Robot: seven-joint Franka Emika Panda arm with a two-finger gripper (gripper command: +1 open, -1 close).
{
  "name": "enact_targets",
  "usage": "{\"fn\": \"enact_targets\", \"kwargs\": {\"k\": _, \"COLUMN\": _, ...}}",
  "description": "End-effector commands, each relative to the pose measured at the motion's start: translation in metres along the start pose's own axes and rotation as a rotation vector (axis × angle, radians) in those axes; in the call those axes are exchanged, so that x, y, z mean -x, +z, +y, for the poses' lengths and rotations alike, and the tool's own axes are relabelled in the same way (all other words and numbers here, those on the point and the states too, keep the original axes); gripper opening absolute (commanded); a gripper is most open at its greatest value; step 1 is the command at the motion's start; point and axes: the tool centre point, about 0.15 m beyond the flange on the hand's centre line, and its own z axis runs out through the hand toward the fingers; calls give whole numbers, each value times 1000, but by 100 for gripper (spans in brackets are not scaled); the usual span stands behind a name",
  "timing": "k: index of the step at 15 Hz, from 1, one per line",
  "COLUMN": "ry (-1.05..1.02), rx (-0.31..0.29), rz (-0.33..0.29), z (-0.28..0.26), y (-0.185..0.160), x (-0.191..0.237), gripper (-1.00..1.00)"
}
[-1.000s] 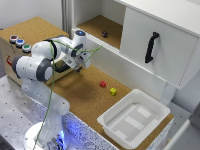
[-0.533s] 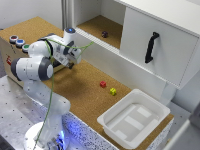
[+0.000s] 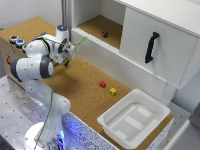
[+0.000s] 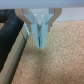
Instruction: Grasp the handle of the drawer and close it
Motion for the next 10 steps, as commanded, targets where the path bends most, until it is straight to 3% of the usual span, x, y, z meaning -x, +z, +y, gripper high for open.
{"fn": "enact_targets", "kwargs": {"k": 1, "ry": 40, "rx": 91, "rz": -38, "z": 19, "y": -9, "x": -23, "gripper": 100}}
{"fn": "enact_targets", "kwargs": {"k": 7, "ry": 86, "rx": 172, "rz": 52, "z": 41, "y": -43, "x": -40, "gripper": 100}}
{"fn": "enact_targets", "kwargs": {"k": 8, "ry": 91, "rx": 176, "rz": 78, "z": 41, "y": -51, "x": -47, "gripper": 100}}
{"fn": "enact_targets", "kwargs": {"k": 10, "ry": 92, "rx": 152, "rz": 68, "z": 41, "y": -54, "x": -51, "gripper": 100}}
